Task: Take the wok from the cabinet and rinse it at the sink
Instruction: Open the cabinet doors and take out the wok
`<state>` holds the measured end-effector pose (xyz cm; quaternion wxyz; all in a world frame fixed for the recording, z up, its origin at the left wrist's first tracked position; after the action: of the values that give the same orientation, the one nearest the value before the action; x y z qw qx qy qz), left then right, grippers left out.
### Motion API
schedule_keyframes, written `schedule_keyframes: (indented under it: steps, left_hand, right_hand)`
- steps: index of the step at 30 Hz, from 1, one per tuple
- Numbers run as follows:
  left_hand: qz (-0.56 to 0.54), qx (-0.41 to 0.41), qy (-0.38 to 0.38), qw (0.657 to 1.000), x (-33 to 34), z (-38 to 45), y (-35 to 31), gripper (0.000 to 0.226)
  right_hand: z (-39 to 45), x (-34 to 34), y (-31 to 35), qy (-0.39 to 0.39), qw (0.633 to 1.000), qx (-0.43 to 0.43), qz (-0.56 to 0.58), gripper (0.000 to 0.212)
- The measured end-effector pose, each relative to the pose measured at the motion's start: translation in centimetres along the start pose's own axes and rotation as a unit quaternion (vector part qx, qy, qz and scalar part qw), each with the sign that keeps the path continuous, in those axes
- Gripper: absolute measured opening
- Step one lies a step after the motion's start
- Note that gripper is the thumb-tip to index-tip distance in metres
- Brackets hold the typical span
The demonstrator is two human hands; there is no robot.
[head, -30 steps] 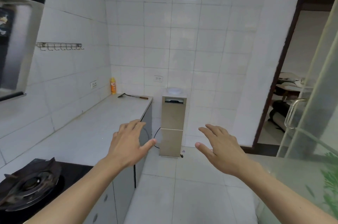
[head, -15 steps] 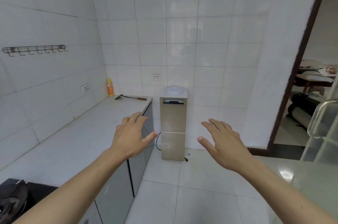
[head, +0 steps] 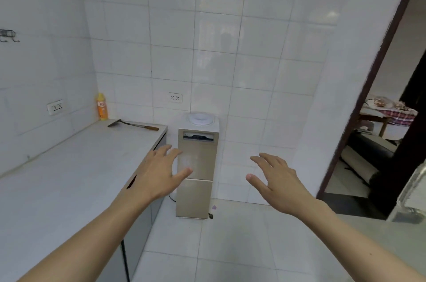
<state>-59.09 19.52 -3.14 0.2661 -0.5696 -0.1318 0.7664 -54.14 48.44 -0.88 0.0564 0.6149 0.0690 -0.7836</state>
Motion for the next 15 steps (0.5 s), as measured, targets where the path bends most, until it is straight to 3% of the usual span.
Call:
schedule_keyframes:
  steps: [15]
  left_hand:
    - [0.003,-0.103,-0.007,0.995,3.2,15.0,11.5,0.076]
  right_hand:
    - [21.7,8.4,2.5,0.021,0.995,-0.085,0.054,0.061]
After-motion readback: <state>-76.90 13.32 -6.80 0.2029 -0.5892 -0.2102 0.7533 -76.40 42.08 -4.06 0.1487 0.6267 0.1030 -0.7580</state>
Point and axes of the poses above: each hand's wrist, its own z-axis towards the middle knuckle, its own x-axis out of the palm, y = z × x, the point moved 5 cm from there along z, towards the middle knuckle, and after that the axes turned 12 degrees about -z, right-handed, at the moved point
